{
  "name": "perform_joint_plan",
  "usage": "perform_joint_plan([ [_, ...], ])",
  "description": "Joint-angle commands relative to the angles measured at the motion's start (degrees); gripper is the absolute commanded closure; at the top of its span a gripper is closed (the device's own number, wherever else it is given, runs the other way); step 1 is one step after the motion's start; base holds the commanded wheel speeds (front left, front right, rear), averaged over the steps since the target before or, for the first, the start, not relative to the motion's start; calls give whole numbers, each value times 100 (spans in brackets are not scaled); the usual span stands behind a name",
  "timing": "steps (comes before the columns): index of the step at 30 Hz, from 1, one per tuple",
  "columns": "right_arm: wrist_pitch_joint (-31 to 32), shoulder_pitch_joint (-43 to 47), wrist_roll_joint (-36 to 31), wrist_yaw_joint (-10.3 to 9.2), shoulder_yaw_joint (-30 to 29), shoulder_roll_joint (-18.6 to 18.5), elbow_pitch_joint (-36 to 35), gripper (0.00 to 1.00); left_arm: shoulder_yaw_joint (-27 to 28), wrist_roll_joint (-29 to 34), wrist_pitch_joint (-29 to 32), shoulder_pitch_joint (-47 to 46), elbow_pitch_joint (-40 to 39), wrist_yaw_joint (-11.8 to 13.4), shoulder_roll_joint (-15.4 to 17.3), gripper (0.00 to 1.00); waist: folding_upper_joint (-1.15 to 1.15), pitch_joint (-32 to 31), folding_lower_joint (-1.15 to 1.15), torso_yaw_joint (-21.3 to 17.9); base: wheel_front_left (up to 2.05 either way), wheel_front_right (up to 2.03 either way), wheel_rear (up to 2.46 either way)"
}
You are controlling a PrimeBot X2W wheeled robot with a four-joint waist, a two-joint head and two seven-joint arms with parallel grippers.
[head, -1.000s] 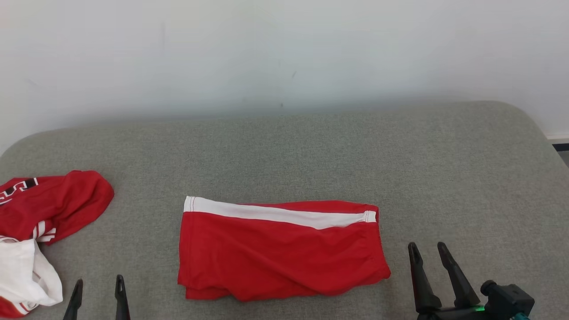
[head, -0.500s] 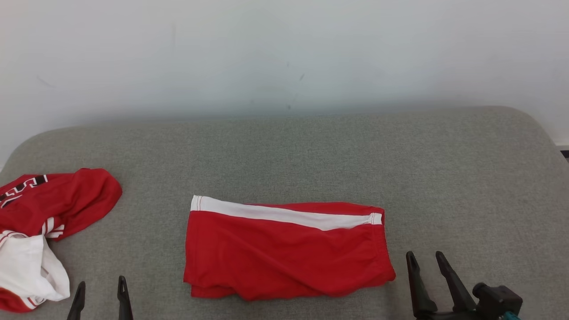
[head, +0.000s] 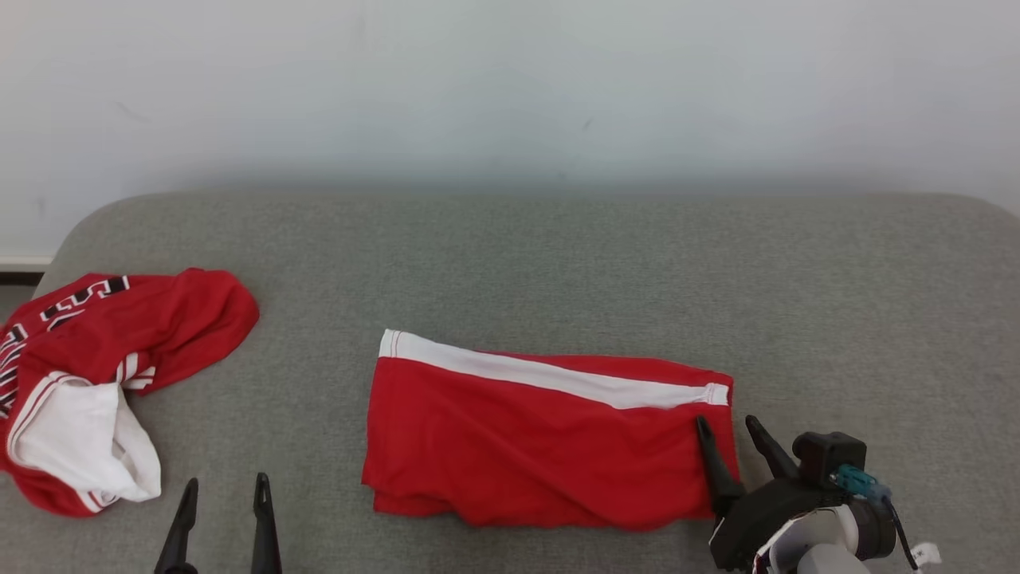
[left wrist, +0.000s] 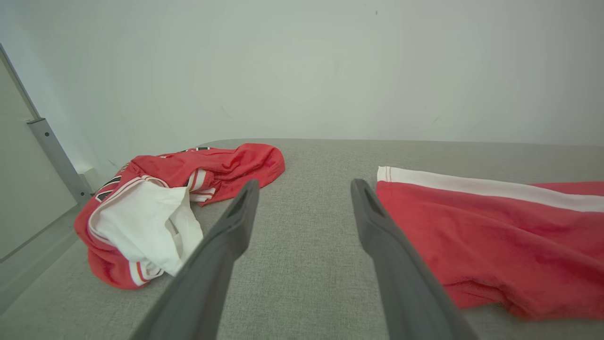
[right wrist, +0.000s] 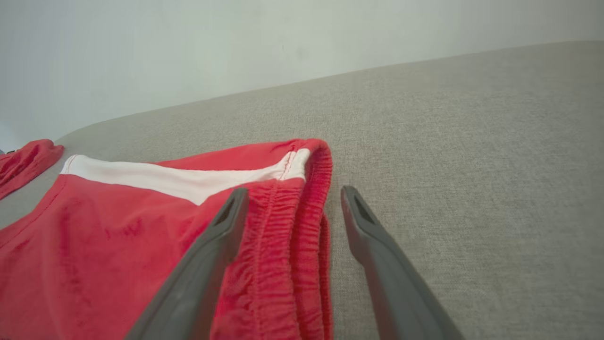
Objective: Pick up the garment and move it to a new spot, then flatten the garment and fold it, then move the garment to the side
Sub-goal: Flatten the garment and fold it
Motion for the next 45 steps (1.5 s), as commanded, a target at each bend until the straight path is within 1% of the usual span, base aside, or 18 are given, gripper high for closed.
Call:
perform_joint_plan([
  [1, 73, -137, -25, -14, -21, 20, 320, 0, -16, 46, -18, -88, 32, -33, -35, 0, 0, 103, 0, 144, 0, 0, 0],
  [5, 123, -344, 91, -14, -72, 36, 963, 0, -16, 93, -18, -88, 82, -78, -71, 0, 0, 111, 0, 236, 0, 0, 0],
  [8, 146, -378, 246, -14, -57, 66, 1288, 0, 1, 103, -18, -54, 108, -90, -90, 0, 0, 72, 0, 260, 0, 0, 0],
  [9, 135, -379, 283, -14, -34, 42, 1385, 3, 9, 117, -18, -32, 112, -104, -94, 0, 0, 49, 0, 261, 0, 0, 0],
  [10, 156, -371, 342, -15, -4, 44, 1472, 21, 17, 136, -18, -9, 117, -117, -96, 0, 0, 26, 0, 259, 0, 0, 0],
  [11, 171, -365, 394, -14, 35, 55, 1536, 84, 30, 151, -18, 14, 124, -130, -95, 0, 0, 1, 0, 247, 0, 0, 0],
  [12, 167, -375, 454, -15, 71, 57, 1588, 100, 41, 161, -18, 26, 129, -134, -96, 0, 0, -19, 0, 236, 0, 0, 0],
  [17, 141, -547, 679, -15, 141, -84, 1726, 100, 88, 202, -18, 35, 142, -160, -89, 0, 0, -81, 0, 176, 0, 0, 0],
  [20, 112, -699, 802, -15, 201, -305, 1791, 100, 103, 191, -18, 60, 154, -176, -100, 0, 0, -121, 0, 121, 0, 0, 0],
  [27, 129, -929, 1053, -15, 147, -1135, 1924, 100, 143, 186, -18, 93, 156, -181, -121, 0, 0, -183, 0, 23, 0, 0, 0],
  [31, 339, -1020, 1368, -14, 190, -1420, 1803, 100, 203, 146, -18, 122, 108, -163, -132, 0, 0, -195, 0, -91, 0, 0, 0],
  [33, 489, -1052, 1592, -15, 239, -1486, 1646, 100, 230, 138, -18, 155, 94, -162, -139, 0, 0, -200, 0, -159, 0, 0, 0],
  [36, 837, -1048, 2028, -14, 374, -1468, 1267, 100, 285, 106, -18, 163, 81, -161, -148, 0, 0, -200, 0, -258, 0, 0, 0],
  [42, 1898, -882, 3267, -14, 494, -1339, 123, 100, 364, 82, -18, 206, 65, -152, -160, 0, 0, -198, 0, -402, 0, 0, 0],
  [45, 2454, -816, 3816, -14, 511, -1185, -422, 100, 379, 76, -18, 194, 75, -154, -166, 0, 0, -197, 0, -432, 0, 0, 0],
])
